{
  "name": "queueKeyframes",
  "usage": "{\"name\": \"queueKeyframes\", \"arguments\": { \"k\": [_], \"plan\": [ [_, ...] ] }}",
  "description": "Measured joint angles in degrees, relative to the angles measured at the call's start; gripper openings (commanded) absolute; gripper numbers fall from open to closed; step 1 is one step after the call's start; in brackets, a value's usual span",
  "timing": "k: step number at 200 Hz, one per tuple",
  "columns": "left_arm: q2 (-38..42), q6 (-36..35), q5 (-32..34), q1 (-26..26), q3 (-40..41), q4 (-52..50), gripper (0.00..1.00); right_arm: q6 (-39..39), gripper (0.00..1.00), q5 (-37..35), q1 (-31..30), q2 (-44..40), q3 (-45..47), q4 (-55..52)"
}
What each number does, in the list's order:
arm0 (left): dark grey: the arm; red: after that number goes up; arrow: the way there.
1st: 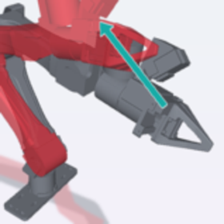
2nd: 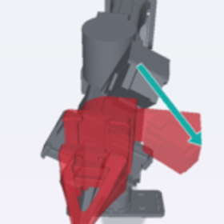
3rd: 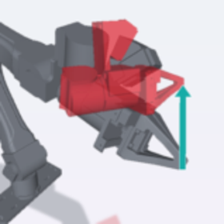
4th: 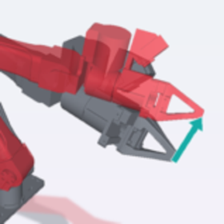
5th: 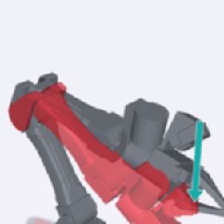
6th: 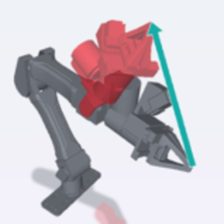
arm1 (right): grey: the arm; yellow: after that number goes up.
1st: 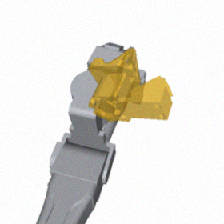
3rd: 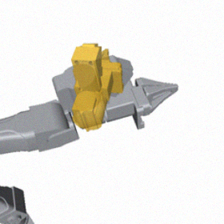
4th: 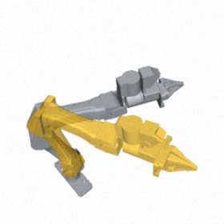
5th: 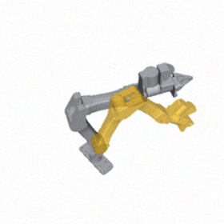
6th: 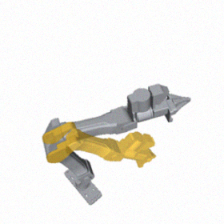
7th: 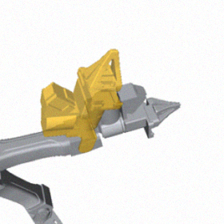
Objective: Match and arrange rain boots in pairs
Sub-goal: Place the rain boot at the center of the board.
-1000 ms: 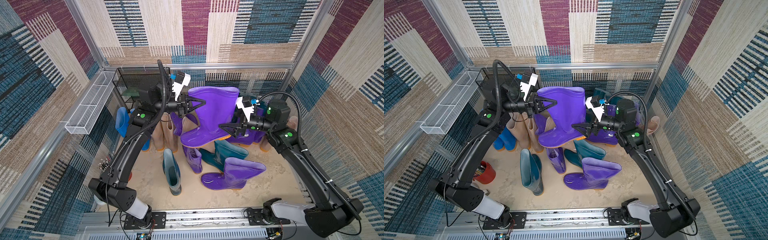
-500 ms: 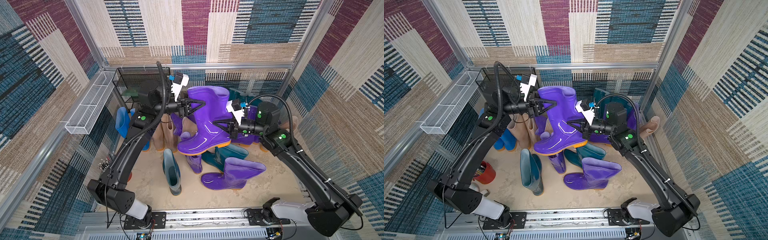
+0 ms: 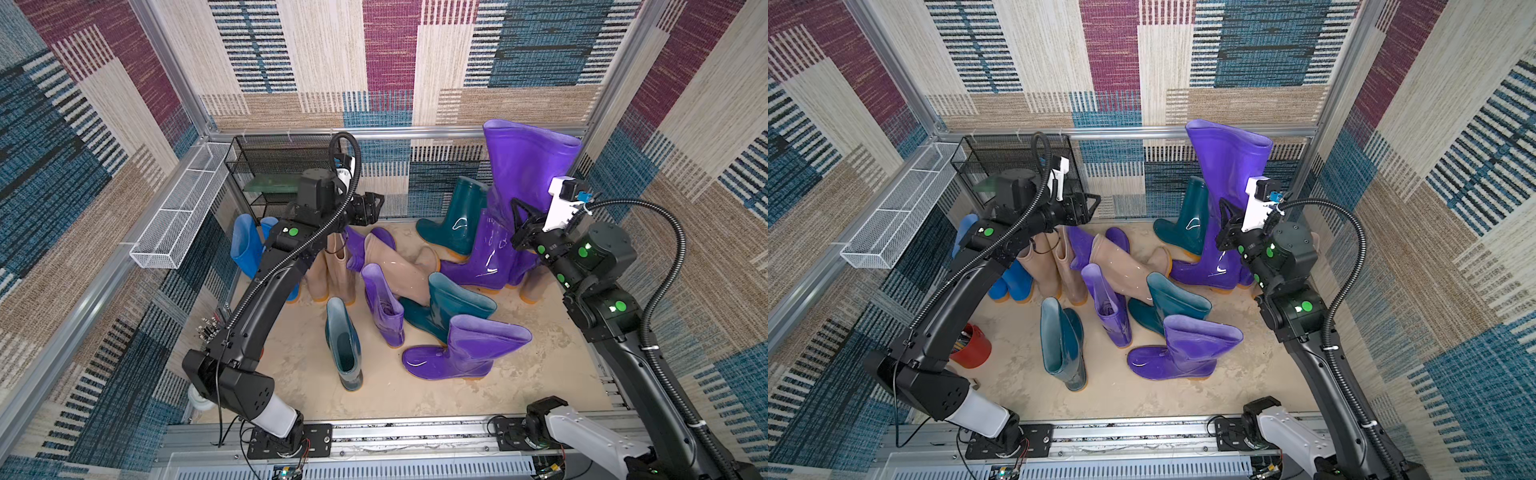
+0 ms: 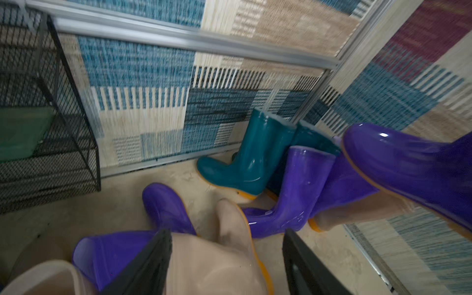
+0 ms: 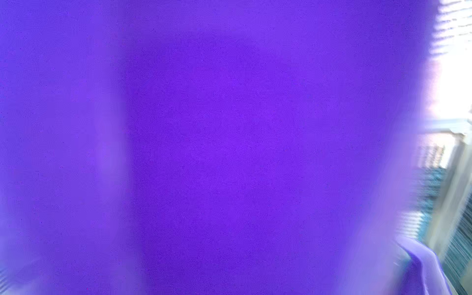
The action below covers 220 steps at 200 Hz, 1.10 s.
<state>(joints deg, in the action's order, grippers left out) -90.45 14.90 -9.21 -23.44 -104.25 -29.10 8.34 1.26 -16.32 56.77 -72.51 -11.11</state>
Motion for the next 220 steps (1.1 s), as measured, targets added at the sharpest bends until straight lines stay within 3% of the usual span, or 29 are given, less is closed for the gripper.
{"name": "queueKeyframes", "arguments": {
  "k": [60,123,172,220],
  "plan": [
    [-1.66,-0.94,16.59,-4.94,2.64,-7.50,0.71,2.10,0.00,0.70,1.73,-1.05,2.67,-0.57],
    [-6.12,1.66,26.91,-5.44,5.25,-10.95,0.72,2.32,0.00,1.36,2.03,-1.01,4.09,-0.33],
    [-6.75,4.13,30.05,-5.42,7.72,-10.08,0.70,2.34,0.00,3.34,1.99,-1.27,5.07,-0.33],
    [-7.26,4.68,28.11,-5.66,7.48,-9.09,0.70,2.27,0.00,3.61,2.14,-1.36,5.09,-0.33]
  ]
}}
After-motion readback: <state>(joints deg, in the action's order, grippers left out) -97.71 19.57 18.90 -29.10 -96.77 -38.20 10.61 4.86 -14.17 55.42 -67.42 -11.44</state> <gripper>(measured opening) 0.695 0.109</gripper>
